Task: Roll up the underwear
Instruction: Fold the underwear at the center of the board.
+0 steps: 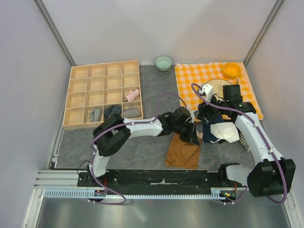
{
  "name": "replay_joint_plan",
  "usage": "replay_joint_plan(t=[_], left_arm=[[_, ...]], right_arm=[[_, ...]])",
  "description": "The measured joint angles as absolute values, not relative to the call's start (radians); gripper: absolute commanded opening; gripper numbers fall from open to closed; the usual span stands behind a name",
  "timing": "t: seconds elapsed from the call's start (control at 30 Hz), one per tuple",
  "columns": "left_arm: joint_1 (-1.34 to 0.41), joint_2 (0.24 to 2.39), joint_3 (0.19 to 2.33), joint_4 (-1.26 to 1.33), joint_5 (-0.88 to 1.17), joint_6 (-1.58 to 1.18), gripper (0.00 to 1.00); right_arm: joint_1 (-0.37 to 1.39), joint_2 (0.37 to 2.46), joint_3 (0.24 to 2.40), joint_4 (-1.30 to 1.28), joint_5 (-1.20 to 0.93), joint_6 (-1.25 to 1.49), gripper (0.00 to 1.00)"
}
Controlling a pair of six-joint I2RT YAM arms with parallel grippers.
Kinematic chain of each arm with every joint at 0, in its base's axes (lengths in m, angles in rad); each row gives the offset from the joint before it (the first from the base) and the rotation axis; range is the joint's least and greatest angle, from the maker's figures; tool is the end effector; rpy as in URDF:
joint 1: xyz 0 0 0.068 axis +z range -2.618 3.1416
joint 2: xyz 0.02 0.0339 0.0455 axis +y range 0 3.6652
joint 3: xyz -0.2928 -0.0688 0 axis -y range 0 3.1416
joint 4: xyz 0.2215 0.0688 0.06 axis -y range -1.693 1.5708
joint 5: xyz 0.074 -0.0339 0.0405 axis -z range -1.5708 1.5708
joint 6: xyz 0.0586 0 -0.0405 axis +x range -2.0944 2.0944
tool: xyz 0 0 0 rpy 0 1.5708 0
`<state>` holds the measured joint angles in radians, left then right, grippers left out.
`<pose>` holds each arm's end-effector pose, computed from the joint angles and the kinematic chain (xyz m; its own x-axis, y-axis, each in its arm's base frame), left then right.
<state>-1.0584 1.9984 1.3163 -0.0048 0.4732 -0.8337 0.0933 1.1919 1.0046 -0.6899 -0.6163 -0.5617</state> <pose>0.1967 -0.4042 0.2069 -0.9113 0.2758 -0.3057 0.4074 0.4961 -0.7668 0.2143 0.0541 0.3096 -0.4115 -0.4750 -0.7778 -0.7835 0.6203 0.0357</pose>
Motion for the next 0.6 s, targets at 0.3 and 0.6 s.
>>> replay_joint_plan(t=[0.3, 0.6], left_arm=[[-1.073, 2.038, 1.333, 0.019, 0.474, -0.846, 0.10], [-1.076, 2.049, 1.333, 0.033, 0.482, -0.849, 0.32]], right_arm=[[0.091, 1.192, 0.995, -0.717, -0.592, -0.563, 0.65], [0.091, 1.193, 0.991, -0.728, -0.593, -0.563, 0.66]])
